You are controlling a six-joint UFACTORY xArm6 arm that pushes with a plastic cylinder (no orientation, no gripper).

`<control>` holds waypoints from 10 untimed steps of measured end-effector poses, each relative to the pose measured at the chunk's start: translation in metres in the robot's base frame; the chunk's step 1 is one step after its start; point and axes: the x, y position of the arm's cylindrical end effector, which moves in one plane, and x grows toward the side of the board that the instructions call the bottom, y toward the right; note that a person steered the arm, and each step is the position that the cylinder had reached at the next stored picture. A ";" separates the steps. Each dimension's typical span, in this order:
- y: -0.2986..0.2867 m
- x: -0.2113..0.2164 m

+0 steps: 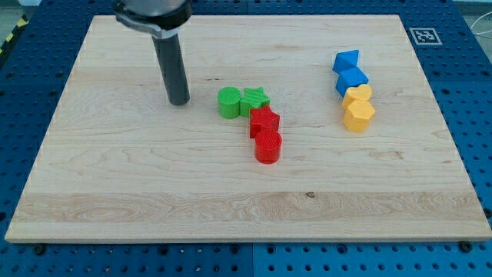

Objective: Push green circle to the green star

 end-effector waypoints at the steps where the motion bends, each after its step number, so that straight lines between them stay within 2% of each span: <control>1: 0.009 0.019; 2: 0.016 0.012; 4: 0.016 -0.044; 5: 0.009 -0.040; 7: 0.007 0.015; 9: 0.064 0.009; 10: 0.076 -0.008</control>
